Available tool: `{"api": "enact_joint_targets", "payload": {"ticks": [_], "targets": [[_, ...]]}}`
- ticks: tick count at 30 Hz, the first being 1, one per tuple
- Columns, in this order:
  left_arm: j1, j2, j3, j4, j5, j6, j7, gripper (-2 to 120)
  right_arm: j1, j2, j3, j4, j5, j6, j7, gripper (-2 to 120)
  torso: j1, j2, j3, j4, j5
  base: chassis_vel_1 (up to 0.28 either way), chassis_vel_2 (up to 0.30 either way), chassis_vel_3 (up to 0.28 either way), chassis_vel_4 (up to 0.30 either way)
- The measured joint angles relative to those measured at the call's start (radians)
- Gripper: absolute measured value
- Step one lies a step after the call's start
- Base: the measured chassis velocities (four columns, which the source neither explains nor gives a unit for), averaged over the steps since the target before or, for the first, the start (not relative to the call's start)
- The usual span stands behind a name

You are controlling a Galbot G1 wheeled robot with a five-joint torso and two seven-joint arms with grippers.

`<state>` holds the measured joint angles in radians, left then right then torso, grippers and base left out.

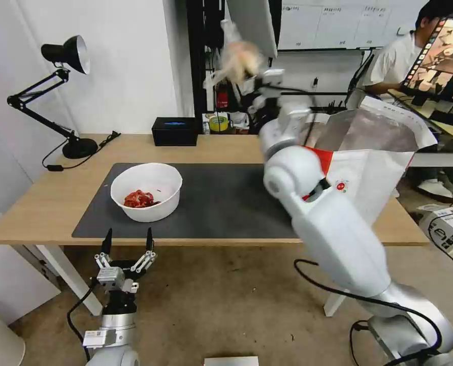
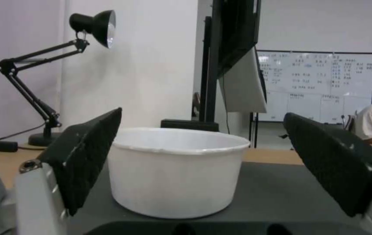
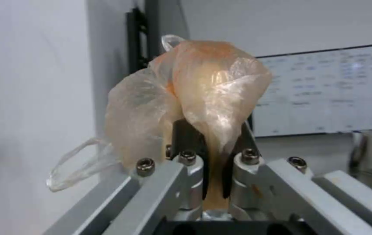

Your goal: Pick up the trash from the table and place it into the takeout bag.

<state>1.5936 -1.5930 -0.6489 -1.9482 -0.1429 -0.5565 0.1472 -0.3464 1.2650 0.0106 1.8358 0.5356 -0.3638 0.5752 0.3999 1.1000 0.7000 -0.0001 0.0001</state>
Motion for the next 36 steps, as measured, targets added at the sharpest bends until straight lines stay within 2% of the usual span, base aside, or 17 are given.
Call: {"api": "enact_joint_targets", "payload": {"ticks": [2, 5, 8, 20, 24, 25, 26, 27, 29, 36], "targets": [[0.0, 0.0, 0.001, 0.0, 0.001, 0.0, 0.0, 100, 0.002, -0.002, 0.01, 0.007, 0.002, -0.019, 0.02, 3, 0.0, 0.0, 0.0, 0.0, 0.0, 0.0, 0.0, 0.0, 0.0], [0.001, 0.0, 0.002, 0.001, 0.003, 0.0, 0.0, 100, -0.002, -0.008, 0.028, 0.049, 0.032, -0.107, 0.122, 3, 0.0, 0.0, 0.0, 0.0001, -0.0002, 0.0, 0.0, 0.0, 0.0], [0.001, 0.0, 0.004, 0.001, 0.006, 0.0, 0.0, 100, -0.015, -0.014, 0.036, 0.071, 0.046, -0.151, 0.176, 3, 0.0, 0.0, 0.0, 0.0001, -0.0001, 0.0, 0.0, 0.0, 0.0], [-0.002, 0.0, 0.026, 0.003, 0.03, 0.002, -0.001, 100, -0.11, -0.077, 0.116, 0.165, 0.085, -0.275, 0.311, 3, 0.0, 0.0, 0.0, 0.0, 0.0, 0.0, 0.0, 0.0, 0.0], [-0.003, 0.0, 0.037, 0.006, 0.037, 0.004, -0.001, 100, -0.126, -0.094, 0.138, 0.178, 0.14, -0.299, 0.371, 3, 0.0, 0.0, 0.0, 0.0, 0.0001, 0.0, 0.0, 0.0, 0.0], [-0.004, -0.001, 0.047, 0.007, 0.042, 0.006, -0.003, 100, -0.138, -0.104, 0.156, 0.18, 0.212, -0.311, 0.429, 3, 0.0, 0.0, 0.0, 0.0, 0.0, 0.0, 0.0, 0.0, 0.0], [-0.004, -0.001, 0.047, 0.007, 0.042, 0.006, -0.003, 100, -0.138, -0.104, 0.156, 0.18, 0.212, -0.311, 0.429, 3, 0.0, 0.0, 0.0, 0.0, 0.0, 0.0, 0.0, 0.0, 0.0], [-0.005, -0.001, 0.051, 0.007, 0.044, 0.009, -0.005, 100, -0.146, -0.106, 0.166, 0.18, 0.294, -0.316, 0.486, 3, 0.0, 0.0, 0.0, 0.0, 0.0, 0.0, 0.0, 0.0, 0.0], [-0.005, -0.001, 0.051, 0.007, 0.045, 0.01, -0.006, 100, -0.15, -0.104, 0.169, 0.181, 0.333, -0.317, 0.515, 3, 0.0, 0.0, 0.0, 0.0, -0.0001, 0.0, 0.0, 0.0, 0.0], [-0.005, -0.001, 0.048, 0.007, 0.046, 0.011, -0.007, 100, -0.159, -0.09, 0.17, 0.179, 0.35, -0.317, 0.534, 3, 0.0, 0.0, 0.0, 0.0001, -0.0001, 0.0, 0.0, 0.0, 0.0]]}}
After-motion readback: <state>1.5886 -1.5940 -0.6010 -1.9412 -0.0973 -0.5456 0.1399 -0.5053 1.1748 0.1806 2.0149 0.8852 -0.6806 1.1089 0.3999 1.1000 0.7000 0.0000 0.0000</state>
